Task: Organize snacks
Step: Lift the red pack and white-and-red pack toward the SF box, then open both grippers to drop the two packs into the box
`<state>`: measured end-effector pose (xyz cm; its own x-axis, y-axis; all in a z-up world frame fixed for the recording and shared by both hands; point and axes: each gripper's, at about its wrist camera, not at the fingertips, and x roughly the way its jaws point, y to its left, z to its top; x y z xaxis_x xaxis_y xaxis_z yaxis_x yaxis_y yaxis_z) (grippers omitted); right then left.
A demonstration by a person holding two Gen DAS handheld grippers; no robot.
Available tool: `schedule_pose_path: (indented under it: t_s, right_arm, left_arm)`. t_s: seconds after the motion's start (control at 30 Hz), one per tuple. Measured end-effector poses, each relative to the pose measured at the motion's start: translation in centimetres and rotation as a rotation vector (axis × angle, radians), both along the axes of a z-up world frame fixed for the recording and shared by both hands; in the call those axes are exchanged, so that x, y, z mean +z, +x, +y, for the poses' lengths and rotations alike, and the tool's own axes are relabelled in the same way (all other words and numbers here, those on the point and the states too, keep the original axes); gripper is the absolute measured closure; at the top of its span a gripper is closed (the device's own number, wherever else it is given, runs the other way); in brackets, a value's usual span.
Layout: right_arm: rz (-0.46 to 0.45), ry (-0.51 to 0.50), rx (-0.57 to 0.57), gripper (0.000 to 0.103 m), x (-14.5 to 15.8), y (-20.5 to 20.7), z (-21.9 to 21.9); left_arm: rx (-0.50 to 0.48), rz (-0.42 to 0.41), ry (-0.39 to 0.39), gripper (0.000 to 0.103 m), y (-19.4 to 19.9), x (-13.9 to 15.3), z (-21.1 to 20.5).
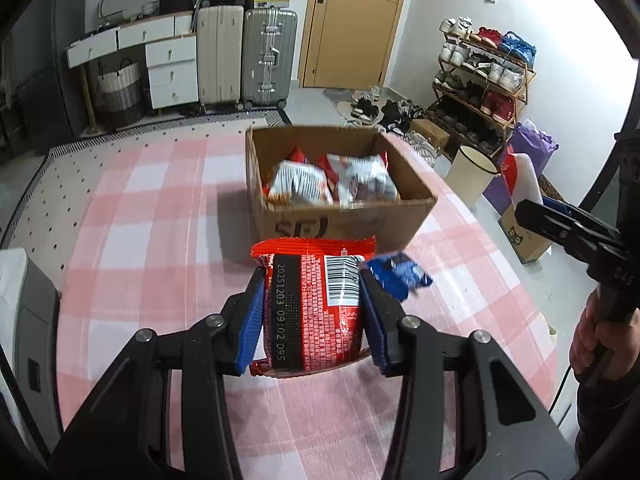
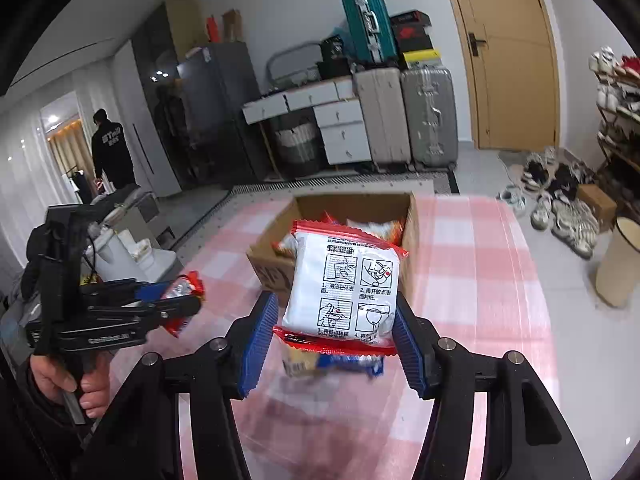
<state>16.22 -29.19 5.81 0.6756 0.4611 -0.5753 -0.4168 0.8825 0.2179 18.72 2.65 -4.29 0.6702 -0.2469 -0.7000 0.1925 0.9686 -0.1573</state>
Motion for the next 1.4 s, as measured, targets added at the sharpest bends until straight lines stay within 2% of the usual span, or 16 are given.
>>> schedule_pose_path:
  t_s: [0.47,0.73,0.9,1.17,1.4]
  right_arm:
    - [-0.099,-0.020,0.073,0.046,6.9,2.6,3.6]
    - [-0.101,-0.023,0.081,0.046,8.4,6.2,5.2]
    - [-0.090,-0.040,0.089,0.046,8.8,8.6,6.3]
    - [-0.054,-0.086,0.093,0.046,6.3,13.3,7.6]
    - [0.000,-0.101,0.094,0.046,2.1,16.3,8.0]
  left_arm:
    - [-0.001,-0.053,0.019,0.062,4.9,5.5,-0.5]
    - [-0.012,-0.062,0.002,0.062,8.9,7.2,-1.1]
    - [-0.011,-0.043,-0.029,0.062,12.1,6.6,-0.8]
    - [0.006,-0.021,-0.037,0.062,15.7,4.8,-1.1]
    - [-0.009,0.004,-0.024,0.062,18.3,2.9,-2.4]
